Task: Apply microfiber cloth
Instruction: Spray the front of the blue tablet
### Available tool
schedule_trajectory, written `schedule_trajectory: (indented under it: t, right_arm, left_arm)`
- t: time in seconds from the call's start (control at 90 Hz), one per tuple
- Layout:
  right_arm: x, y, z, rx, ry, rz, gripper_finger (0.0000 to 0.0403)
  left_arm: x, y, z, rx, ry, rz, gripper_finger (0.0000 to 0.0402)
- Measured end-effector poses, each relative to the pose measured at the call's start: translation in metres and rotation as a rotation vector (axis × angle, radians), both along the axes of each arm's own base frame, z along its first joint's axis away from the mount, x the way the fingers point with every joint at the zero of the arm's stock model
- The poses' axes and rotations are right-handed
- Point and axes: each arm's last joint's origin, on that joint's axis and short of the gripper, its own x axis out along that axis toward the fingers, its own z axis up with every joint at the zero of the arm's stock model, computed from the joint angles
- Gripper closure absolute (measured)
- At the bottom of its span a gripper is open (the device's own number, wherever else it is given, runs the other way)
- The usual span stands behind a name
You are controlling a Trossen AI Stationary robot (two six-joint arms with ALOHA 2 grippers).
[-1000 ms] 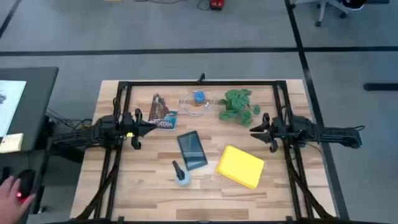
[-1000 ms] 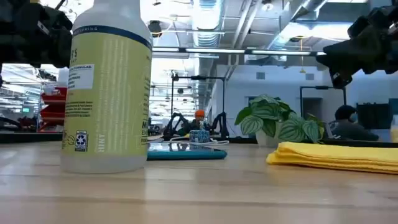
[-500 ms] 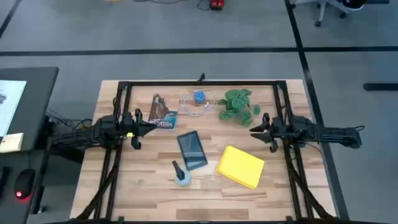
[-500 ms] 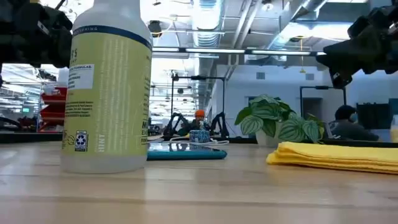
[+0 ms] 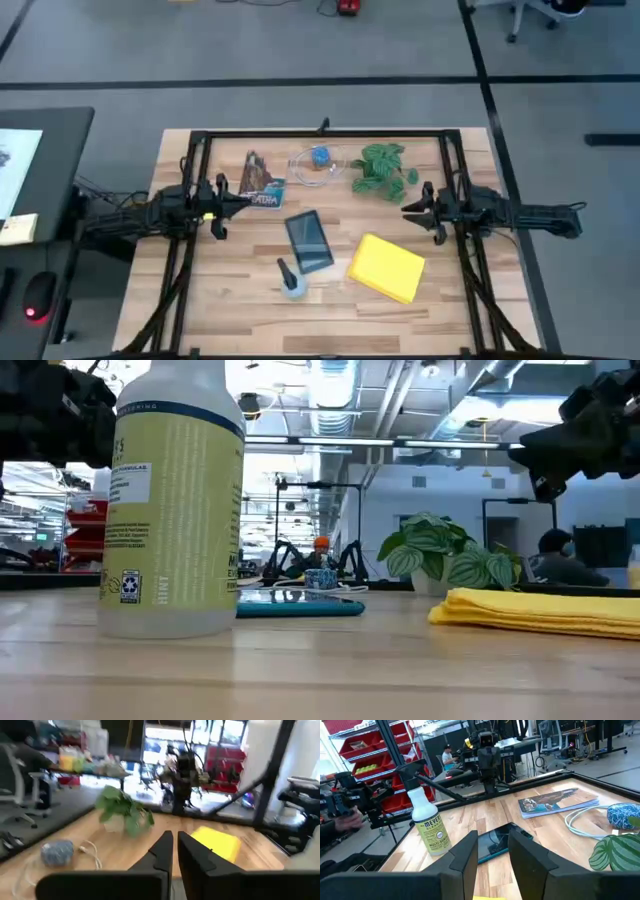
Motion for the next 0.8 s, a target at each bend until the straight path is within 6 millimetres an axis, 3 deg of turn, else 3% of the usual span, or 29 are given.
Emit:
schedule_trajectory:
  t: [0.111, 0.256, 0.356, 0.522, 0.667, 0.8]
  right_arm:
    - [0.0, 0.0, 0.0, 0.0, 0.001, 0.0, 0.0305]
    - [0.0, 0.0, 0.0, 0.0, 0.001, 0.0, 0.0305]
    - [0.0, 0.0, 0.0, 0.0, 0.001, 0.0, 0.0305]
    - [0.0, 0.0, 0.0, 0.0, 0.001, 0.0, 0.0305]
    - [0.0, 0.0, 0.0, 0.0, 0.001, 0.0, 0.0305]
    - [0.0, 0.0, 0.0, 0.0, 0.001, 0.0, 0.0305]
  left_arm:
    - [-0.001, 0.0, 0.006, -0.158, -0.087, -0.025, 0.0396]
    - [-0.002, 0.003, 0.008, -0.201, -0.131, 0.063, 0.0396]
    - [0.0, 0.0, 0.013, -0.167, -0.068, 0.021, 0.0397]
    - [0.007, -0.012, 0.062, -0.063, -0.05, -0.077, 0.0401]
    - [0.034, -0.027, 0.099, 0.043, 0.214, -0.092, 0.0401]
    - [0.069, -0.055, 0.123, 0.07, 0.557, -0.141, 0.0401]
